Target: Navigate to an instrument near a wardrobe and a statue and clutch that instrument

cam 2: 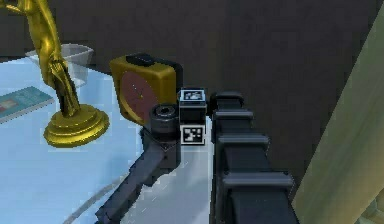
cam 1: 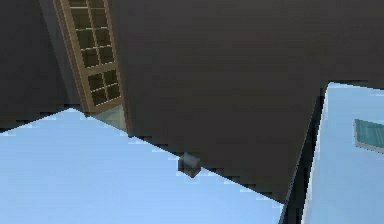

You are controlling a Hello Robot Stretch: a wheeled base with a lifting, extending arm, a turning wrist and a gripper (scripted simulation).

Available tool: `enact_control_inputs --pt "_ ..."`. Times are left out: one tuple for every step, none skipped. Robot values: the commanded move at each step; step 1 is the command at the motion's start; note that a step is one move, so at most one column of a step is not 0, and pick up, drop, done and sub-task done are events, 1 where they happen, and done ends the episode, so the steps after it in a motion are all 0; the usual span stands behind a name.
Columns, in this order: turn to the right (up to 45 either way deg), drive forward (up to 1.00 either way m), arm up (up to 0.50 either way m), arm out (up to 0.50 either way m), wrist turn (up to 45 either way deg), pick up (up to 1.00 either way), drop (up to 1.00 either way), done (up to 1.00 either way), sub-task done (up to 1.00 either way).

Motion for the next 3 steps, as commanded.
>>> enact_control_inputs --pt "0.0 0.0 0.0 0.0 45.0 0.0 0.0 0.0 0.0" --pt "0.0 0.0 0.0 0.0 45.0 0.0 0.0 0.0 0.0" --pt "0.0 0.0 0.0 0.0 33.0 0.0 0.0 0.0 0.0"
